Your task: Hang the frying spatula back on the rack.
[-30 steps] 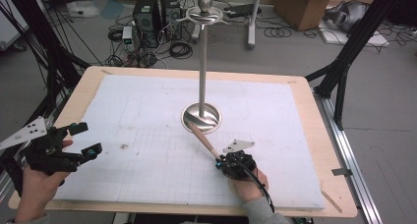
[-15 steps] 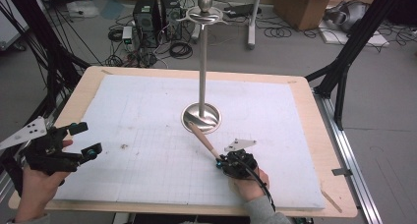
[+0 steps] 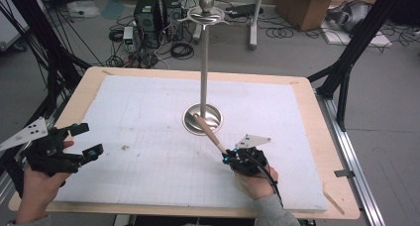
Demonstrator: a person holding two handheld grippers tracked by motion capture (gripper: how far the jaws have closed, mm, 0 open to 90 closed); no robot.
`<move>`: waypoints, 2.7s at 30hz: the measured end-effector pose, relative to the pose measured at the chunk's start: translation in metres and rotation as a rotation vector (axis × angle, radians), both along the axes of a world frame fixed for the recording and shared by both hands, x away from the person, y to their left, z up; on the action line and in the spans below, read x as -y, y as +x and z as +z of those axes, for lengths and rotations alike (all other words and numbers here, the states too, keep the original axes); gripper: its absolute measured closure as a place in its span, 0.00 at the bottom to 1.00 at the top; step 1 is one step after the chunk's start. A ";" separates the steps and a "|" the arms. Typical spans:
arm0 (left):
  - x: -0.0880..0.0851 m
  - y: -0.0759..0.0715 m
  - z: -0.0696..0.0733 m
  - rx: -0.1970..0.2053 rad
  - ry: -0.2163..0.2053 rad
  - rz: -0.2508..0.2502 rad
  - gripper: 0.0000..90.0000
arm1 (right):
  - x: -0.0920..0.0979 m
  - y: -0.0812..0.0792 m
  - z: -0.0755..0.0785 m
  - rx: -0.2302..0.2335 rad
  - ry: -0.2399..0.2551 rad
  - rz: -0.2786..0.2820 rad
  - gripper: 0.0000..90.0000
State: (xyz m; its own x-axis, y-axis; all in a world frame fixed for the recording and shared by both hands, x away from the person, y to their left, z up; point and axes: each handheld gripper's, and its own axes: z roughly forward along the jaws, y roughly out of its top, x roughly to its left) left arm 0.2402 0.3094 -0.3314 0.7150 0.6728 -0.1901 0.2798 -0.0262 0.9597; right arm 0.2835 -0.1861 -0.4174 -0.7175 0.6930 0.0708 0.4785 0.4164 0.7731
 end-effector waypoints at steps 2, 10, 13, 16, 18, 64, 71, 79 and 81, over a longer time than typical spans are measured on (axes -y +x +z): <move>0.001 0.001 0.000 -0.002 0.000 0.000 0.02 | 0.001 0.000 0.002 -0.001 0.004 0.000 0.87; 0.004 0.001 0.001 0.001 0.004 -0.011 0.02 | 0.014 0.004 0.016 0.032 0.045 0.003 0.87; 0.005 0.002 0.000 0.003 0.006 -0.027 0.02 | 0.019 0.006 0.021 0.036 0.066 -0.005 0.87; 0.005 0.002 0.000 -0.003 0.006 -0.034 0.02 | 0.023 0.008 0.027 0.040 0.066 0.014 0.87; 0.005 0.002 0.000 -0.002 0.007 -0.033 0.02 | 0.026 0.010 0.033 0.055 0.071 0.037 0.87; 0.008 0.003 -0.003 -0.004 0.023 -0.030 0.02 | 0.072 0.027 0.143 0.135 0.085 0.149 0.87; 0.008 0.004 -0.004 -0.008 0.025 -0.033 0.02 | 0.076 0.030 0.150 0.160 0.100 0.155 0.87; 0.007 0.004 -0.005 -0.010 0.016 -0.031 0.02 | 0.081 0.032 0.161 0.166 0.120 0.152 0.87; 0.007 0.004 -0.005 -0.012 0.016 -0.031 0.02 | 0.083 0.033 0.164 0.166 0.122 0.149 0.87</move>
